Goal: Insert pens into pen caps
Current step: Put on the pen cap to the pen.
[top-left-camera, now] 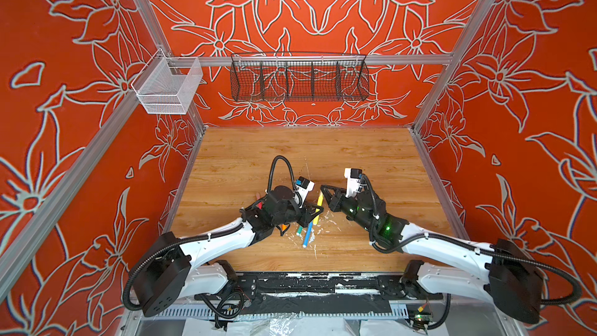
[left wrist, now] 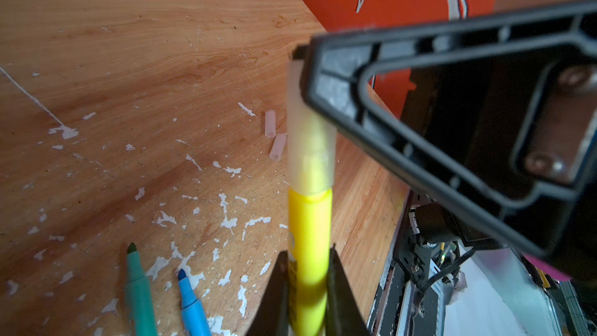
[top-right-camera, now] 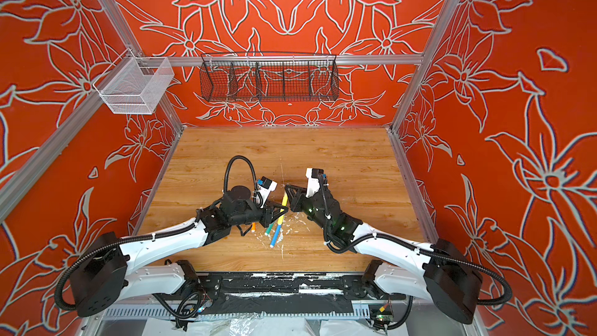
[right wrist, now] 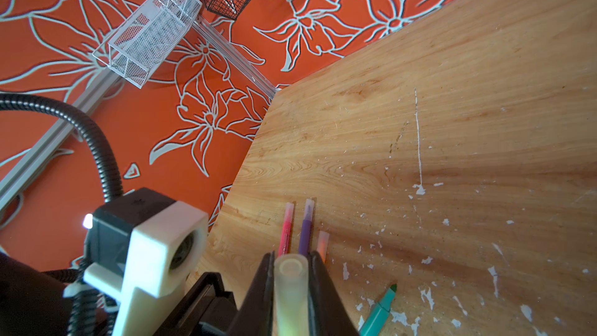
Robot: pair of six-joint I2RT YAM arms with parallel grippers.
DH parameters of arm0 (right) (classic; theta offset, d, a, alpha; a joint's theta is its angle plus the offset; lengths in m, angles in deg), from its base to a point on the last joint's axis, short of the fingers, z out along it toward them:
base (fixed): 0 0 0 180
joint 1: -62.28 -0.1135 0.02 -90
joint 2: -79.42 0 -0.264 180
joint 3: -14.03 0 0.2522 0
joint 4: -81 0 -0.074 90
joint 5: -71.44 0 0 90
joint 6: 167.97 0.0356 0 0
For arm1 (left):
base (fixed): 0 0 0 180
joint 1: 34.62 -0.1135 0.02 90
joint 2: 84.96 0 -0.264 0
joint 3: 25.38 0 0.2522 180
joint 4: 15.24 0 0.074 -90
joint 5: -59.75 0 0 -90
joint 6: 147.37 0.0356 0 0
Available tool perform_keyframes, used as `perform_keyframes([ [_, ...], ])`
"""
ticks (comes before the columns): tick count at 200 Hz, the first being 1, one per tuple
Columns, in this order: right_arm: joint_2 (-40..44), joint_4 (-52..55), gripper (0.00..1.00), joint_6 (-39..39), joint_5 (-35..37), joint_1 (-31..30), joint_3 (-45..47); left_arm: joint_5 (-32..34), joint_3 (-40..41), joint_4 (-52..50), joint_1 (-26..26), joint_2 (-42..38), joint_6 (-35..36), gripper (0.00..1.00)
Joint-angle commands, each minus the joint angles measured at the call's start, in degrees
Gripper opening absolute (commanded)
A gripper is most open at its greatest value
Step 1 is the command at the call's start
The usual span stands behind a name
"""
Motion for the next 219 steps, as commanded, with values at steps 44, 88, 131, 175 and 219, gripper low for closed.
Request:
perform_keyframes([
  [44,1.05,5.24,0.44,-1.94,0.41,-0.94,-2.51,0.68,0.20,2.43,-0.25,-1.77,0.06,0.00],
  [88,6.21,11.40,0.74,-4.67,2.72,-1.03,-5.32,0.59,0.22,2.43,-0.25,-1.66,-0.07,0.00],
  [131,6.10,18.95,0.76,-4.90,6.98,-0.97,-10.52,0.59,0.18,2.43,-0.25,-1.65,-0.05,0.00],
  [175,-0.92,22.40,0.65,-3.75,7.18,-0.98,-15.63,0.59,0.27,2.39,-0.25,-2.20,-0.11,0.00],
  [219,-3.38,21.60,0.45,-2.60,7.38,-0.94,-16.48,0.64,0.42,2.36,-0.25,-2.64,-0.03,0.00],
])
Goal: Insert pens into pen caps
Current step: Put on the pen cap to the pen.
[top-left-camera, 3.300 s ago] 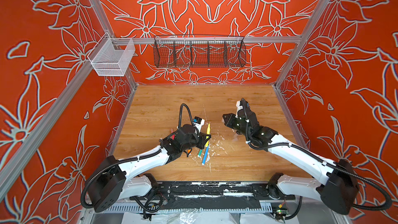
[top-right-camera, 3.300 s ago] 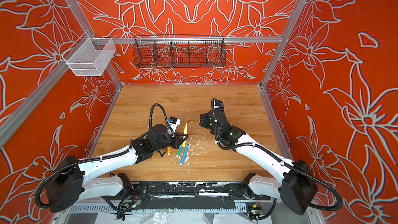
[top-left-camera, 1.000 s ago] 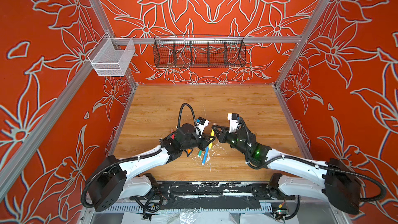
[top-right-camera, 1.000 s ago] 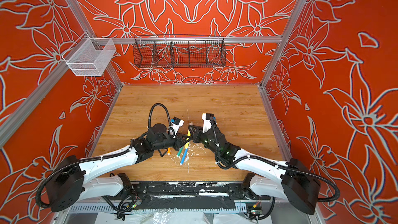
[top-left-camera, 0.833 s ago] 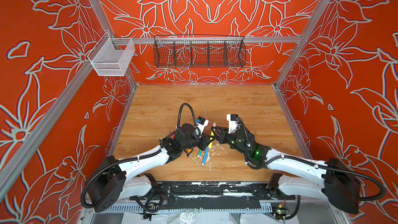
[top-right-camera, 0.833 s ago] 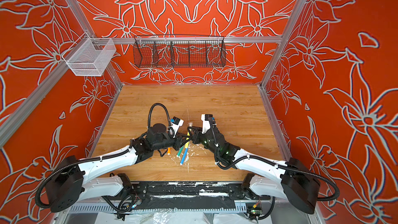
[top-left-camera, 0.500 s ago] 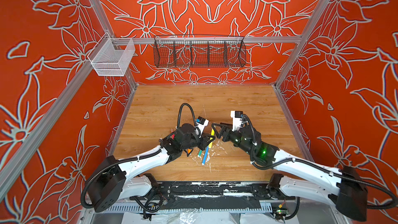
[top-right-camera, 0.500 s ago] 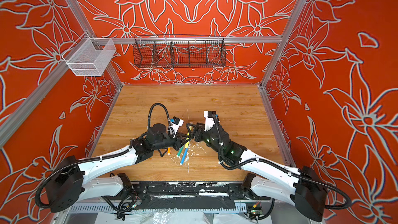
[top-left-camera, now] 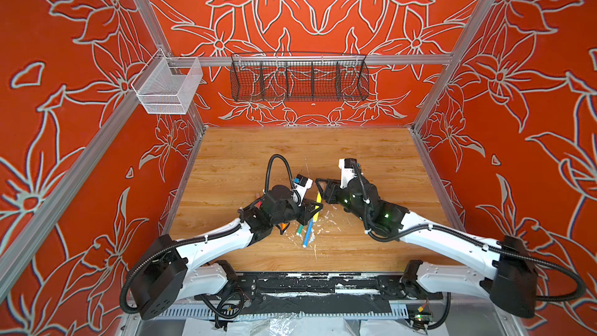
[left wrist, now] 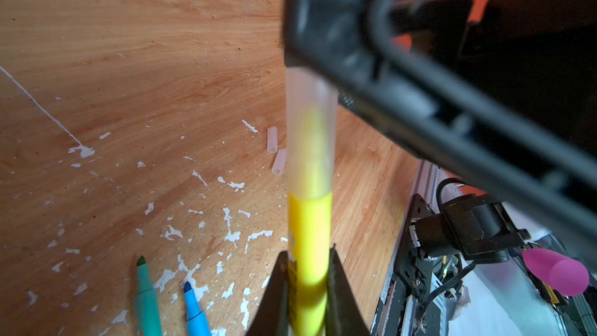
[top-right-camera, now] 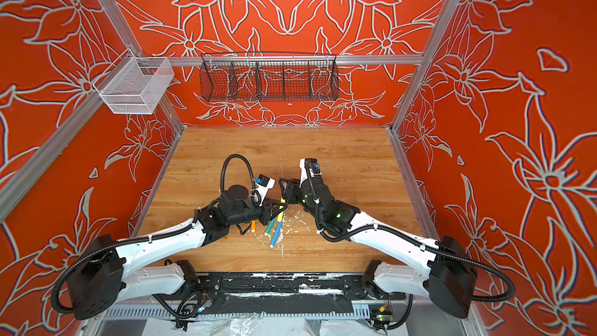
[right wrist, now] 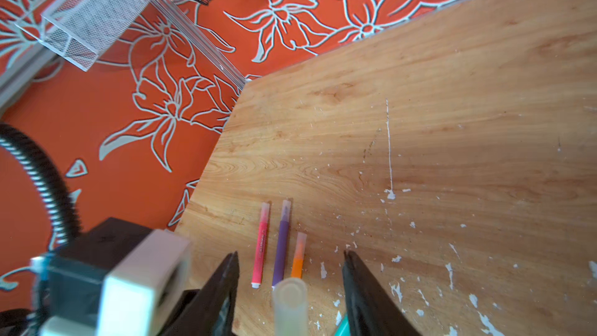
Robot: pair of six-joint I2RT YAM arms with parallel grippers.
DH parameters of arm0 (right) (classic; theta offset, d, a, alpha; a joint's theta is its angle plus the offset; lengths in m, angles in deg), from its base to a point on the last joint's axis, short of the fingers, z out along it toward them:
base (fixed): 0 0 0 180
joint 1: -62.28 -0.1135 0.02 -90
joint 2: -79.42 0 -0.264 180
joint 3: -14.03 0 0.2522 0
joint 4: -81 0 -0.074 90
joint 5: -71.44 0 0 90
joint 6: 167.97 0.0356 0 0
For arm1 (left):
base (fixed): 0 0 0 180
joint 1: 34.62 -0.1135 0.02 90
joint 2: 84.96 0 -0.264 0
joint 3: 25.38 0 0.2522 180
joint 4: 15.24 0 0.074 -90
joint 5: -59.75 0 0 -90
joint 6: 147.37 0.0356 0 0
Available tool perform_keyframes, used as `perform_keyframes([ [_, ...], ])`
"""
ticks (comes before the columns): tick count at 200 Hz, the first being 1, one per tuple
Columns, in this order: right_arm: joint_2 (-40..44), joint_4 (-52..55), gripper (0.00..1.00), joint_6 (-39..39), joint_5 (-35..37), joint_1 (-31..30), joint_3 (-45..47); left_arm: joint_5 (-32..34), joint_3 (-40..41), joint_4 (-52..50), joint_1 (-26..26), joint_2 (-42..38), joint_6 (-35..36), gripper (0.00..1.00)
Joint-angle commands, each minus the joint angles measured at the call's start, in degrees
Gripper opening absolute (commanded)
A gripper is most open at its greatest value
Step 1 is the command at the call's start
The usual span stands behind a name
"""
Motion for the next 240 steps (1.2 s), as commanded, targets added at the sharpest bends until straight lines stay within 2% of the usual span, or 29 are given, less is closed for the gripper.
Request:
perform_keyframes([
  [1,-0.50,0.83,0.45,1.32,1.37,-0.42,-1.98,-0.09,0.38,1.50,-0.20,-1.14,0.00,0.00],
  [24,-1.02,0.13,0.38,1.38,0.81,-0.43,-2.29,-0.20,0.43,1.53,-0.20,-1.10,-0.10,0.00],
  [69,-2.24,0.45,0.36,1.68,-0.29,-0.42,-3.95,-0.11,0.41,1.53,-0.20,-1.12,-0.02,0.00],
  [130,-3.78,0.66,0.12,2.73,-1.44,-0.42,-3.51,0.59,0.18,1.31,-0.20,-0.95,0.12,0.00],
  [149,-3.36,-0.29,0.08,3.44,-1.53,-0.42,-2.00,0.93,0.13,1.29,-0.20,-0.95,0.29,0.00],
  [204,-3.29,-0.85,0.00,2.90,-4.94,-1.06,0.07,4.34,-3.00,-1.79,-0.59,-2.36,-0.19,0.00],
  [240,-2.96,-2.26,0.00,1.93,-4.82,-2.80,2.61,7.09,-6.03,-3.89,-0.99,-4.29,-1.75,0.00],
])
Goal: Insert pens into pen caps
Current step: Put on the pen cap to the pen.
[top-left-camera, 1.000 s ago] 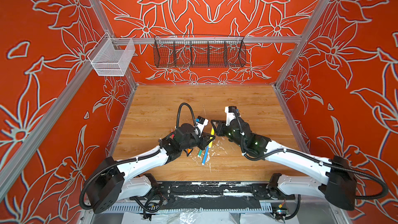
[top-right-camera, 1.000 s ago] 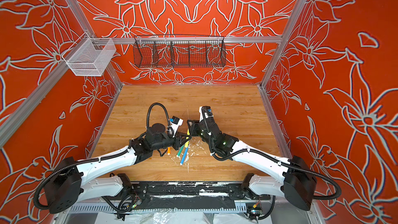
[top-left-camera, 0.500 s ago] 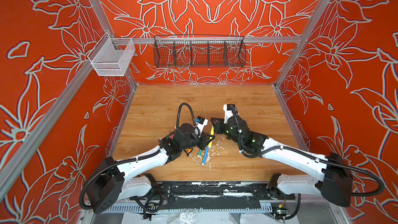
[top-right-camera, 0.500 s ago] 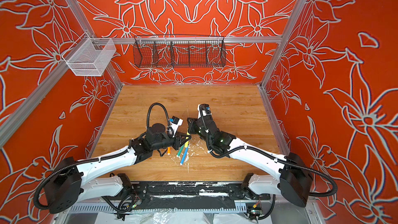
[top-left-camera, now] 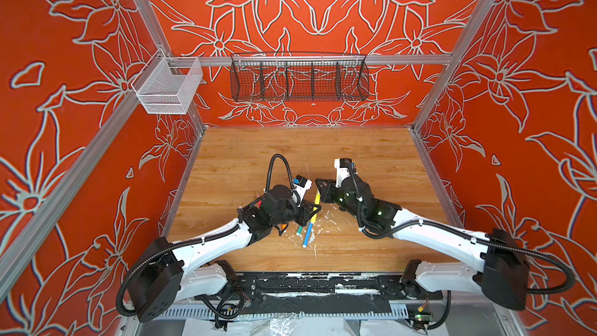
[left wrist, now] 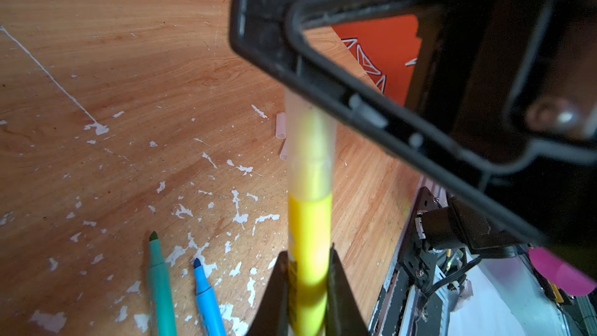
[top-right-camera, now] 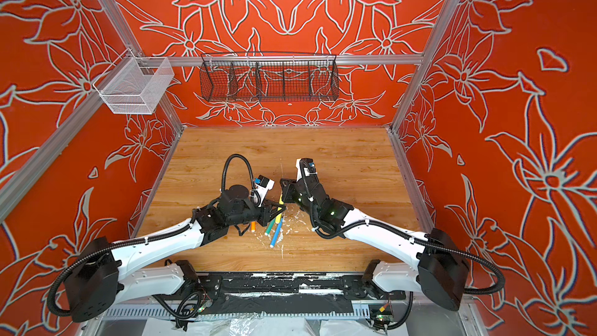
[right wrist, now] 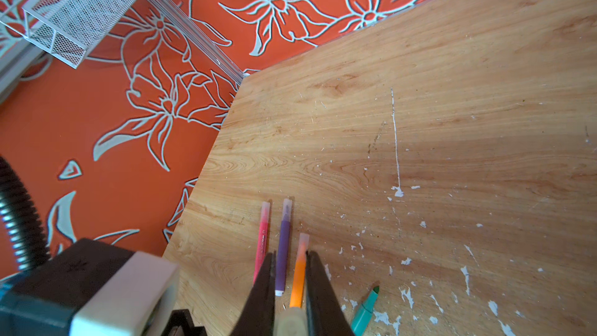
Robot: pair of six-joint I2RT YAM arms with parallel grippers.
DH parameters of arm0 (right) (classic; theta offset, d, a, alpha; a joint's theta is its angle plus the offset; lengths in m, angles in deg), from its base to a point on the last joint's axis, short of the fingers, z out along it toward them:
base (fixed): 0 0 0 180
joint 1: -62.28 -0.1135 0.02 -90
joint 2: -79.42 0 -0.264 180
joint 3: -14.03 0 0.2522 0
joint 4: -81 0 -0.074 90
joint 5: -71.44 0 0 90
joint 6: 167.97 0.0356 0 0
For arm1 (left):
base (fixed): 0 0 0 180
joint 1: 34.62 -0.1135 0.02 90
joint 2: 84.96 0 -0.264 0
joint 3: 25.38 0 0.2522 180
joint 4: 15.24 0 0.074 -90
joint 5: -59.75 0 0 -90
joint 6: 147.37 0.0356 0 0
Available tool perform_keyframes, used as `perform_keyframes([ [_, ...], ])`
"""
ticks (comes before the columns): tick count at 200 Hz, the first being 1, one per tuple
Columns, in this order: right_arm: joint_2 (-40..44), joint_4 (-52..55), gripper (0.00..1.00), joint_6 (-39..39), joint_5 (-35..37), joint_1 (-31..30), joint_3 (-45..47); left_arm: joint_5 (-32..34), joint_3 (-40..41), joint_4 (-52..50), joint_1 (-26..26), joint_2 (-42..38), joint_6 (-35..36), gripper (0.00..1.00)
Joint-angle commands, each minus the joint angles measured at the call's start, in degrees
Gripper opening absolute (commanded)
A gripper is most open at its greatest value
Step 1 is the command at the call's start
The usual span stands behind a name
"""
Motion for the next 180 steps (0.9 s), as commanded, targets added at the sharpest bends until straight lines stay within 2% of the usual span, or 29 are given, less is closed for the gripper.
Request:
perform_keyframes([
  [1,0.22,1.15,0.00,0.05,-3.36,-2.55,2.96,5.04,-3.96,3.23,-0.97,-2.92,-1.27,0.00],
  [18,-0.42,1.07,0.00,-0.20,-3.61,-3.87,2.94,7.86,-5.20,3.73,-1.75,-3.04,-3.11,0.00],
  [31,-0.84,1.16,0.00,-0.18,-3.12,-4.69,2.94,7.24,-7.58,3.67,-3.37,-2.36,-4.56,0.00],
  [51,-0.73,0.94,0.00,0.04,-2.91,-5.25,3.53,8.25,-12.41,1.52,-4.86,-1.35,-3.24,0.00],
  [86,1.20,-1.13,0.00,1.13,-2.02,-5.97,6.90,7.84,-15.86,3.17,-8.10,0.16,-2.68,0.00],
  [136,0.61,-1.89,0.00,2.36,-4.02,-7.03,7.26,9.09,-18.01,6.78,-8.97,1.63,1.49,0.00],
  [172,2.91,1.85,0.00,1.40,-1.02,-7.03,5.53,7.63,-16.14,5.38,-8.97,0.88,0.30,0.00],
  [180,3.59,3.51,0.07,1.18,0.26,-7.03,4.53,7.12,-14.46,5.32,-8.97,0.91,-0.78,0.00],
])
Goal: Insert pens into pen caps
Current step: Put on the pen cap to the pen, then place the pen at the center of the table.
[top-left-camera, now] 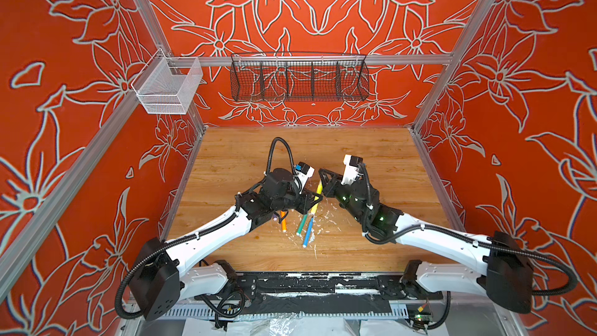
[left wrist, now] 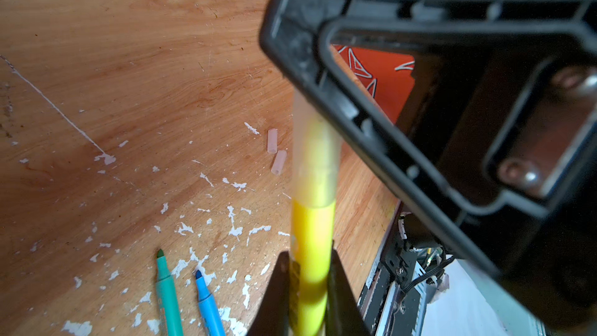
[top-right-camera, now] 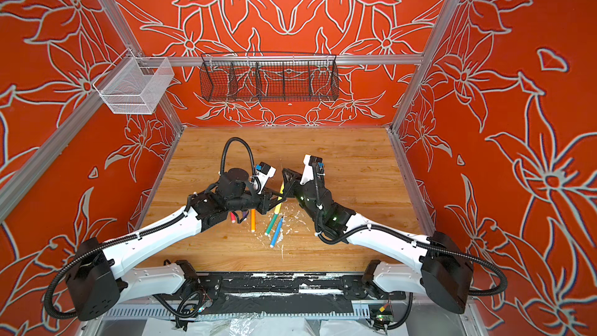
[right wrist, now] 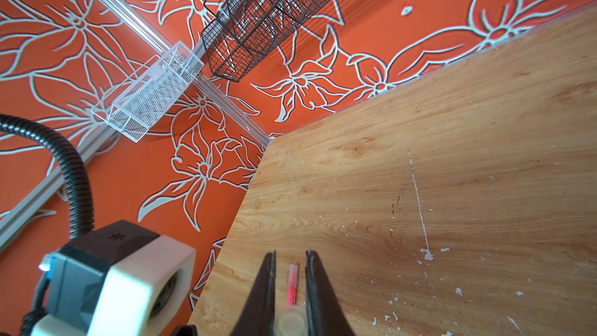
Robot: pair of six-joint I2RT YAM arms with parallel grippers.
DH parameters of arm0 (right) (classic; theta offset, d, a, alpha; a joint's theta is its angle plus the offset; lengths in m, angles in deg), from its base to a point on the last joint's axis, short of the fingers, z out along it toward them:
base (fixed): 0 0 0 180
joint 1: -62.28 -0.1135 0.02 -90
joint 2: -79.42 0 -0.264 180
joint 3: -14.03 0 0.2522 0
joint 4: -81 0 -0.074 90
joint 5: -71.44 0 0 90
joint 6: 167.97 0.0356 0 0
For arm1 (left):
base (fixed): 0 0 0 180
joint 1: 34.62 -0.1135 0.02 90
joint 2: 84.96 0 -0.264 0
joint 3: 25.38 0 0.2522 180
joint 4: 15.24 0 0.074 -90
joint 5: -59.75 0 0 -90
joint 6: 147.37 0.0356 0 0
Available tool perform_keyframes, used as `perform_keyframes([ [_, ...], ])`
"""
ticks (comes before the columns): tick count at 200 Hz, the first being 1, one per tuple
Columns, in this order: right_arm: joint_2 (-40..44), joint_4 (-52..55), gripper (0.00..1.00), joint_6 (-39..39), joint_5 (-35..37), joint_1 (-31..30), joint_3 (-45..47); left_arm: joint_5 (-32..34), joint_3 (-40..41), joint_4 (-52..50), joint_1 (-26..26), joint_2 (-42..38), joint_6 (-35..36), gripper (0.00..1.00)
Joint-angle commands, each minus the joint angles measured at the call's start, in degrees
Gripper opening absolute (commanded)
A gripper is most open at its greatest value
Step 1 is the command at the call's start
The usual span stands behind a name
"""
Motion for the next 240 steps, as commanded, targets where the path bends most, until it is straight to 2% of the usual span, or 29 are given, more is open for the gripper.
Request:
perform_keyframes([
  [1,1.40,16.20,0.08,0.70,-7.21,-5.50,0.76,12.21,-1.97,17.72,-4.97,-1.03,-4.35,0.00],
  [26,3.22,25.50,0.43,0.82,-1.66,-5.41,-4.77,11.31,4.84,17.54,-4.71,1.10,-10.84,0.00],
  [36,3.65,30.43,0.60,0.48,0.54,-5.33,-7.98,10.40,7.51,17.53,-4.70,2.69,-13.50,0.00],
  [50,4.32,38.63,0.94,-0.68,5.38,-4.79,-13.37,10.20,10.58,16.47,-4.79,4.20,-15.30,0.00],
  [53,4.60,41.03,0.97,-1.11,6.56,-4.48,-15.09,10.22,11.16,16.18,-4.87,4.30,-15.42,0.00],
  [63,5.57,49.47,0.97,-1.99,10.64,-3.21,-20.63,11.42,12.73,13.89,-5.21,4.09,-15.94,0.00],
  [77,8.88,58.56,0.97,1.61,15.57,-1.18,-24.63,14.97,13.20,8.19,-5.56,3.23,-16.33,0.00],
  [103,20.12,50.68,0.97,0.37,14.18,2.81,-17.28,20.98,9.13,-5.87,-5.67,3.82,-16.62,0.00],
  [124,25.09,45.88,0.98,-2.82,16.93,5.50,-13.43,19.92,6.18,-10.26,-5.67,6.41,-19.17,0.00],
  [145,22.34,44.34,0.97,-9.95,21.33,7.96,-14.25,18.67,3.01,-12.71,-5.67,10.17,-18.14,0.00],
  [160,17.94,44.54,0.97,-13.45,21.49,10.75,-14.75,17.97,1.80,-13.48,-5.67,13.14,-17.61,0.00],
  [173,14.41,52.25,0.98,-5.91,17.92,14.41,-16.57,17.00,0.29,-14.80,-5.67,15.93,-17.31,0.00],
  [187,12.73,48.77,0.94,-8.08,11.15,15.92,-14.10,15.97,-2.24,-17.05,-5.67,18.93,-16.00,0.00],
  [204,13.25,46.56,0.96,-5.73,12.77,16.37,-8.83,16.92,-5.04,-20.48,-5.67,22.36,-15.18,0.00],
  [240,15.56,44.01,0.95,-7.78,14.69,16.56,-4.96,18.47,-8.41,-23.49,-5.67,28.00,-14.30,0.00],
])
